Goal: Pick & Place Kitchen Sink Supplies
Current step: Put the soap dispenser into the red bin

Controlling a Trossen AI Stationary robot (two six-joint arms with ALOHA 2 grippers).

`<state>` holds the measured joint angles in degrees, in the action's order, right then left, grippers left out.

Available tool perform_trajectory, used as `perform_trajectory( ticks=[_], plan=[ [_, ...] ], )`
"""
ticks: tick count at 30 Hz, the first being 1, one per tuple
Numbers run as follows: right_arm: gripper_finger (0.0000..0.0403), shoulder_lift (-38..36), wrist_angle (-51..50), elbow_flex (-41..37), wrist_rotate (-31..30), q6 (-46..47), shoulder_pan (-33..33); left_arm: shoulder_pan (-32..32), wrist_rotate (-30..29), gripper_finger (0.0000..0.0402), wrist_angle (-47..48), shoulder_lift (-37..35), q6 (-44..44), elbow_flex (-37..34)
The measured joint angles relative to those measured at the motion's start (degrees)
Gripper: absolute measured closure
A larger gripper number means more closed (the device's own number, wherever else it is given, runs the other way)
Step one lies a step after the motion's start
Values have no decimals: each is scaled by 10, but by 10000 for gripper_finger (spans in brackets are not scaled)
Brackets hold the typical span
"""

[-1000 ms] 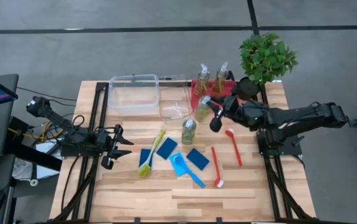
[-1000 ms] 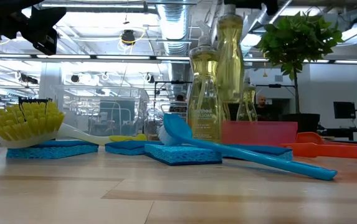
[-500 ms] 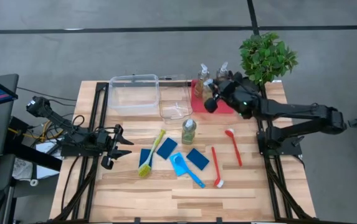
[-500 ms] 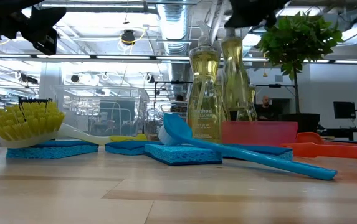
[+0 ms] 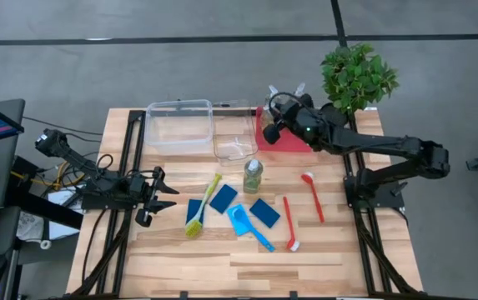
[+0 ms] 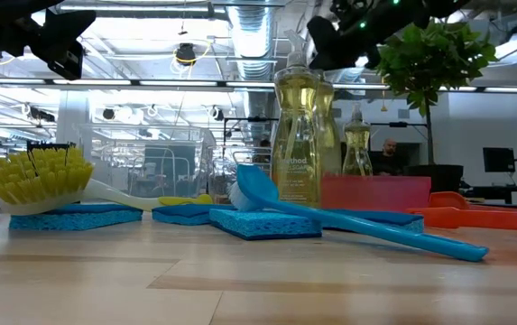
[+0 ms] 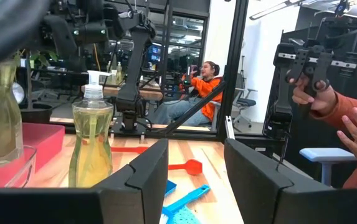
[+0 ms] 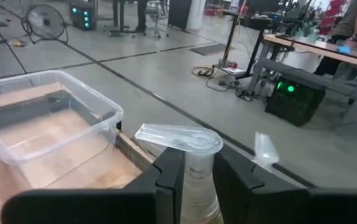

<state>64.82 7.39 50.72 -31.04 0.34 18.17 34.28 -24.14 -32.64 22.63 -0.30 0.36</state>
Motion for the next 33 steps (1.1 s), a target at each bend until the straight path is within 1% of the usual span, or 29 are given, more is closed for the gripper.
perform_trajectory(
  ticks=[7, 17, 22, 28, 33],
  plan=[
    [336, 21, -3, 0, -1, -2, 0, 0, 0, 243, 0, 0, 0, 0],
    [300, 20, -30, 0, -3, 10, -1, 0, 0, 243, 0, 0, 0, 0],
    [275, 20, -53, 0, -2, 11, -1, 0, 0, 243, 0, 0, 0, 0],
    [234, 17, -64, 1, -3, 12, -3, 0, 0, 243, 0, 0, 0, 0],
    [206, 18, -71, 1, -2, 12, -18, 0, 0, 243, 0, 0, 0, 0]
  ],
)
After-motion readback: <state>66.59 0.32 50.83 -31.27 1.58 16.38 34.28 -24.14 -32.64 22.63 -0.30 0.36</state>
